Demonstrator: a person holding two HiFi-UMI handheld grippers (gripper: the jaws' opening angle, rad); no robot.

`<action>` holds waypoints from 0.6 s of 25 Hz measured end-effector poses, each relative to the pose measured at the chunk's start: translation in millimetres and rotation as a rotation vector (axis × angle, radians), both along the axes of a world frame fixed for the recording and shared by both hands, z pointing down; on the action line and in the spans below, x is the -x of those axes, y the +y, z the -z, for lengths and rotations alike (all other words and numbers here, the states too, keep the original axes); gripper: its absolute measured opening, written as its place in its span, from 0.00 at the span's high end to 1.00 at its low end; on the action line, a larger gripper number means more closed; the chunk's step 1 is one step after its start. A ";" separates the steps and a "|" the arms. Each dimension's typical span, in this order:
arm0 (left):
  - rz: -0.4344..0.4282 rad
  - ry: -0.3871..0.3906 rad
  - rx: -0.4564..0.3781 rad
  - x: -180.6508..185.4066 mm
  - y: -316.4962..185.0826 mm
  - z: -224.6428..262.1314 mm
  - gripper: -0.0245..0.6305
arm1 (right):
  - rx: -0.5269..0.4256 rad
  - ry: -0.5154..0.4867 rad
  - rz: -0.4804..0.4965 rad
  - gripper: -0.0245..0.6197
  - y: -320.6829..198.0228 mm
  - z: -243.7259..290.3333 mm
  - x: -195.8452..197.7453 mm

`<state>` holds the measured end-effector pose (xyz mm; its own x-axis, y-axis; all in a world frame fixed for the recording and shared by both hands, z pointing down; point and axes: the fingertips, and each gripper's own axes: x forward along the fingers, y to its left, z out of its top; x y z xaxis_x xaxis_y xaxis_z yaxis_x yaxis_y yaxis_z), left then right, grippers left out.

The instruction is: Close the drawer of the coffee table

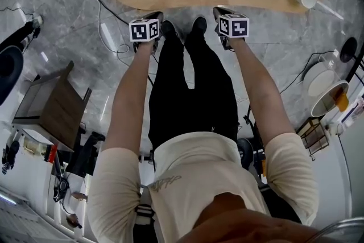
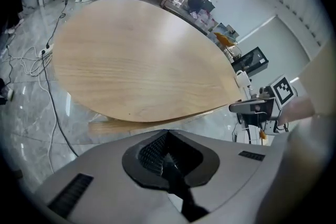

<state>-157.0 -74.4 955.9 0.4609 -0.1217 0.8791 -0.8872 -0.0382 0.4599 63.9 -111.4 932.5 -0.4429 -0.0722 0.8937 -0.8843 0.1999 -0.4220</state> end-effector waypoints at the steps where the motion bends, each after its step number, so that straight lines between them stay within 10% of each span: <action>1: -0.009 -0.003 -0.006 0.3 0.7 10.0 0.96 | -0.001 -0.001 -0.005 0.97 1.5 9.2 -0.2; 15: -0.112 0.014 -0.042 -13.7 36.6 144.4 0.96 | -0.019 -0.028 -0.008 0.97 54.4 135.7 1.4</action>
